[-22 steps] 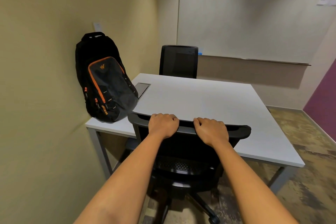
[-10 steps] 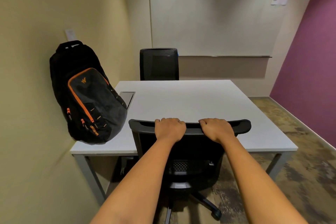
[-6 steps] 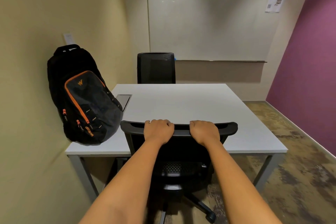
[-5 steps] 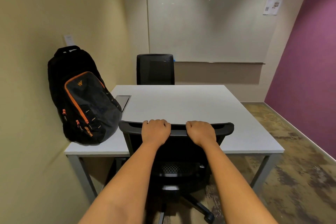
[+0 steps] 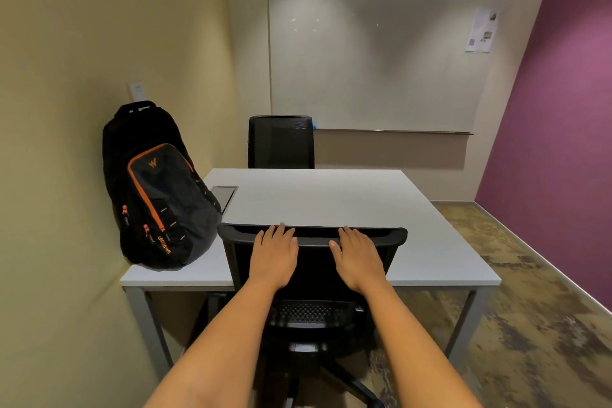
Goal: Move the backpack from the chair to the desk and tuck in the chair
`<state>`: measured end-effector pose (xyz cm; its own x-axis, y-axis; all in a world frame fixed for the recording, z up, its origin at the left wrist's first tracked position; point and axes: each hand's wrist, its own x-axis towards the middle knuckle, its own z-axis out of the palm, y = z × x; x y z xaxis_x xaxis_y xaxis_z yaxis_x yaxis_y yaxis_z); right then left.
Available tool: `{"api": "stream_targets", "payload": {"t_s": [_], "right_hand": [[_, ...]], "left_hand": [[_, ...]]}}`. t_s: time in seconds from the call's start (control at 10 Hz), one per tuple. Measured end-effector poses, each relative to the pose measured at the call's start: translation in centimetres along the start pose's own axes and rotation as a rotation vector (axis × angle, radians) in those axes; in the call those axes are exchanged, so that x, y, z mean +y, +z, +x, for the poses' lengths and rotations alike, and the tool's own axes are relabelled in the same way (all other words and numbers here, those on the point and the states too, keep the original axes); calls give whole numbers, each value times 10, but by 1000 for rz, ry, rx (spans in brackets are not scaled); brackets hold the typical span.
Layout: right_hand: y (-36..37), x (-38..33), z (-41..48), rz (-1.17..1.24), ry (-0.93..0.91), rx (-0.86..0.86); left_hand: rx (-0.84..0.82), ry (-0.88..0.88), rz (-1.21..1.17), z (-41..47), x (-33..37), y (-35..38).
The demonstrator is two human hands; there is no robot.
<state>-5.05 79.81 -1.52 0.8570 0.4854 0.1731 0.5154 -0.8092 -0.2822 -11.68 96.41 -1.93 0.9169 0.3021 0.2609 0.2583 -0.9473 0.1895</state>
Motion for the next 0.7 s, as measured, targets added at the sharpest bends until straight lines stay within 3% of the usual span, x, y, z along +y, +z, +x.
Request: {"api": "stream_targets", "payload": {"t_s": [0.2,0.6,0.7], "right_hand": [[6,9,-28,47,-28,52],[-5,19,-56,-56,-82,0],[-9,21,-68,29,-61,97]], "left_hand": [[-11,32,-3,-24,-1,0],[-71,48,31,-54,2,-11],[-82,70,70,-57,2,-13]]}}
